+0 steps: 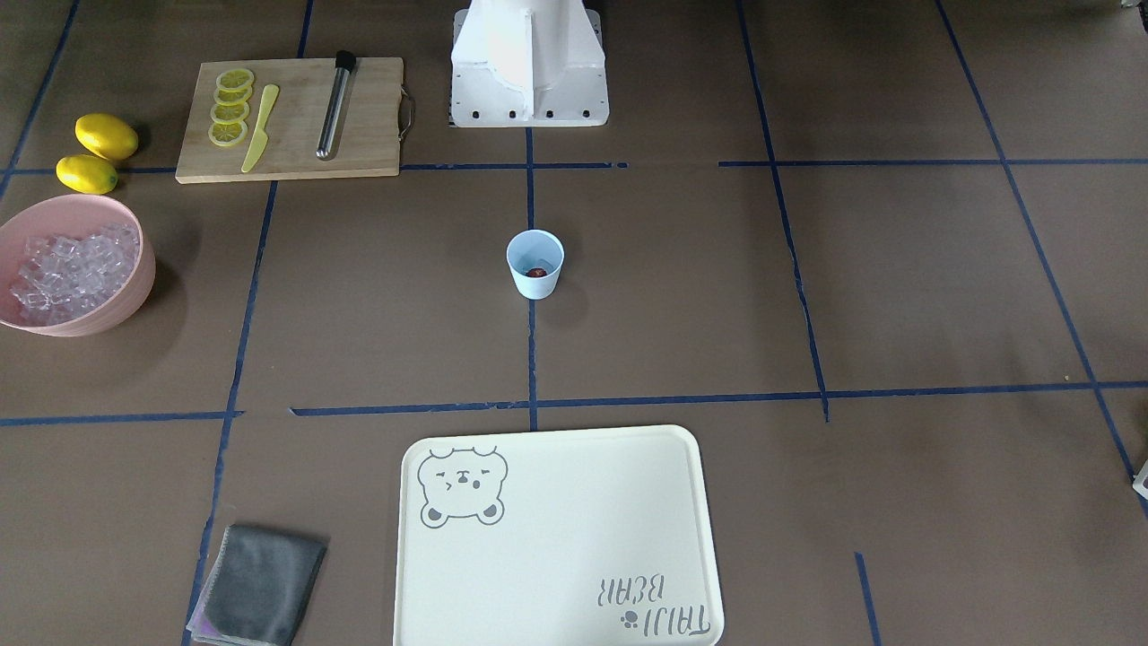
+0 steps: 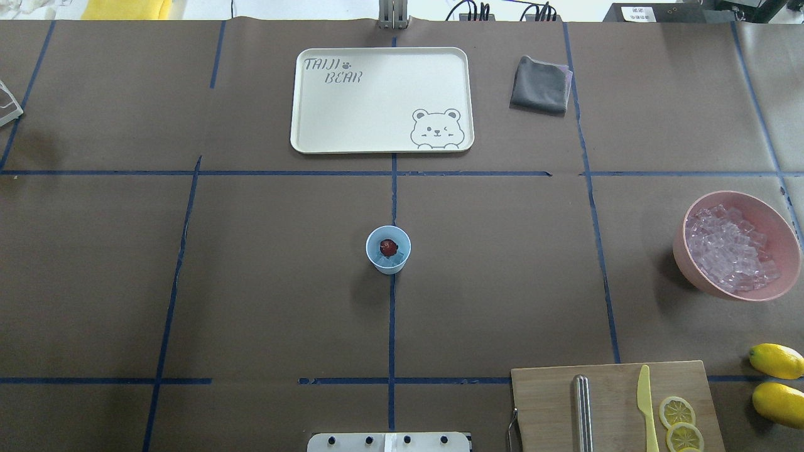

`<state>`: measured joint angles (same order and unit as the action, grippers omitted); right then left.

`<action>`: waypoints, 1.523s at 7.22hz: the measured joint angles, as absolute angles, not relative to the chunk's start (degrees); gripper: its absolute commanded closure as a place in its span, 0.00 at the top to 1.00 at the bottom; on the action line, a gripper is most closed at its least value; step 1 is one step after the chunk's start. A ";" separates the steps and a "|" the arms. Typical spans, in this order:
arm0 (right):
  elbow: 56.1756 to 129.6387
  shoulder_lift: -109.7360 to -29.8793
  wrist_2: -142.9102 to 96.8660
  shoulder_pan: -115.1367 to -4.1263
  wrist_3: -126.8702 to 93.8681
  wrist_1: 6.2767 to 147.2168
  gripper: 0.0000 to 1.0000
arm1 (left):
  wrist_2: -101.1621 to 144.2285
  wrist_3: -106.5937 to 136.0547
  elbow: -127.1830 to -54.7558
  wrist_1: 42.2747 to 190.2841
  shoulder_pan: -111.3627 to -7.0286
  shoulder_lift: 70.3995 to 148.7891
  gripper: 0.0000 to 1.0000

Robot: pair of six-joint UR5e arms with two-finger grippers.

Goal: Put ice and strawberries in cup

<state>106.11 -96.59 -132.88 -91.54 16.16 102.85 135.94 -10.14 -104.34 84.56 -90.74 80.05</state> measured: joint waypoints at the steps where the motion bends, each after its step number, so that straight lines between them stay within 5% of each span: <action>1: 106.14 -96.64 -132.91 -91.57 16.03 102.89 1.00 | 135.85 -10.13 -104.32 84.41 -90.73 80.07 1.00; 11: 106.19 -96.59 -133.06 -91.51 15.74 102.92 1.00 | 135.53 -10.46 -104.61 84.11 -90.70 78.84 1.00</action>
<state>106.19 -96.59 -133.06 -91.51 15.74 102.92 135.53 -10.46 -104.61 84.11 -90.70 78.84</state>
